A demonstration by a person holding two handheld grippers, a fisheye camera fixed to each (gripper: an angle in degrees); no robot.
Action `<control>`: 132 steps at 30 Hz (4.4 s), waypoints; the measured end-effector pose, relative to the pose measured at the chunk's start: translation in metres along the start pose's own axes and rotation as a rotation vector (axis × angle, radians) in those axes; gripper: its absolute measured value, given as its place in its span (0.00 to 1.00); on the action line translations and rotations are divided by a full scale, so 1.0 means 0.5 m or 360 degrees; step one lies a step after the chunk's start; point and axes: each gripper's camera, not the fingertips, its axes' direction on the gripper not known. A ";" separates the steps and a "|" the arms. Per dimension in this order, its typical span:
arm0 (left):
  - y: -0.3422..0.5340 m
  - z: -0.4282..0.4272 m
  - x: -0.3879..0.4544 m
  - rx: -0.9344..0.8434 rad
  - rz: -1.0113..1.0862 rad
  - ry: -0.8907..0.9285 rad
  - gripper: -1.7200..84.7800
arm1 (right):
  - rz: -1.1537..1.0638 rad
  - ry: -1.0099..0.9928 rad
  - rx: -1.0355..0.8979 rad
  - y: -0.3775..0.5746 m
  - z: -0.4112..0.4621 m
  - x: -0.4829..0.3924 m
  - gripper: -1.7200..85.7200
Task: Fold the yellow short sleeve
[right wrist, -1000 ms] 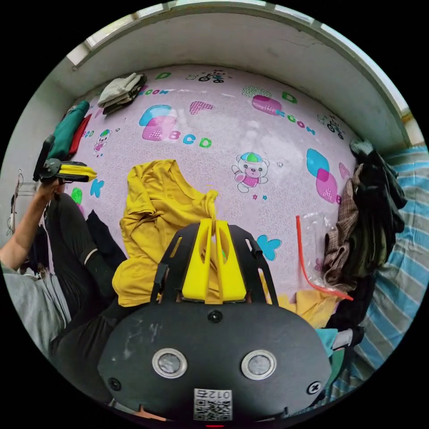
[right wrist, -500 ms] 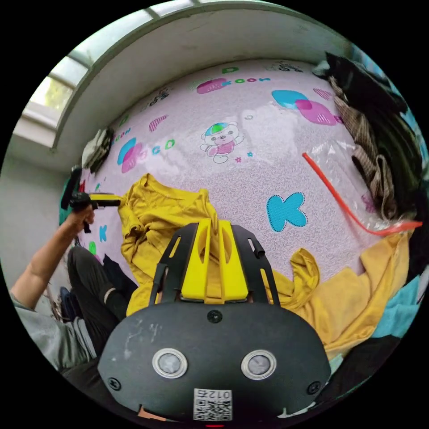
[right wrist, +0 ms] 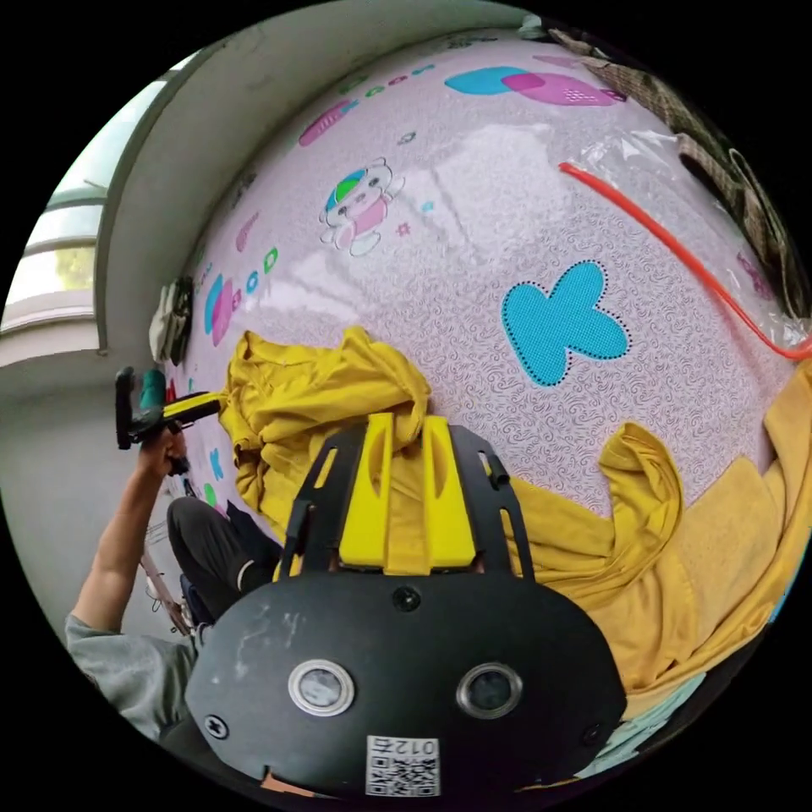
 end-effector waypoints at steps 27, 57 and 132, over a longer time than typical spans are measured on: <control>1.059 -0.796 0.566 0.1589 0.0209 -0.0897 0.02 | -0.0765 0.0509 0.1710 0.953 -0.709 -0.805 0.01; 1.647 -0.827 0.916 0.1523 0.0155 -0.0991 0.02 | -0.0886 0.0550 0.1738 1.470 -0.499 -1.126 0.01; -0.315 -0.486 -0.194 0.0411 -0.0272 -0.0412 0.02 | -0.0363 0.0631 0.0609 -0.497 -0.262 -0.285 0.01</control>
